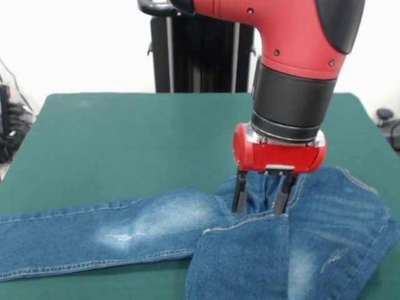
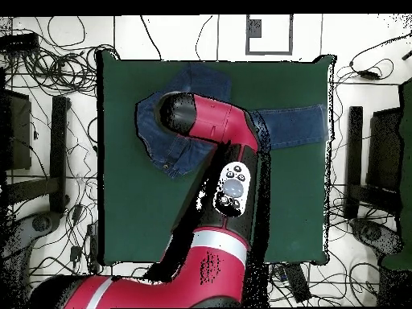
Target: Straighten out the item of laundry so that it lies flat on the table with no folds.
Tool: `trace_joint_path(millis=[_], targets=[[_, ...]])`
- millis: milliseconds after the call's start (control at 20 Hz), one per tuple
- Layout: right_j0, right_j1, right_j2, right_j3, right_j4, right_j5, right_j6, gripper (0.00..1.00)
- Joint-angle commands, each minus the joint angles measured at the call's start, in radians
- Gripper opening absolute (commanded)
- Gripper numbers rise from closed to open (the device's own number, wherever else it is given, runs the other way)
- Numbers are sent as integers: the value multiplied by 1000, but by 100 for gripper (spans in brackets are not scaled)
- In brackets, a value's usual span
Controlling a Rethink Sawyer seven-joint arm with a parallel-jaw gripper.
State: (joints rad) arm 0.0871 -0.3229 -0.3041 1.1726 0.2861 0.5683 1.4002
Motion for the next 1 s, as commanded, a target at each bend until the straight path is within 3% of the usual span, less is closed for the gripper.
trace_joint_path(millis=[50,150,1000], targets=[[5,-28,171,163,72,20,246,100],[-4,-41,193,177,91,61,241,100],[-2,-26,202,155,68,-20,213,100]])
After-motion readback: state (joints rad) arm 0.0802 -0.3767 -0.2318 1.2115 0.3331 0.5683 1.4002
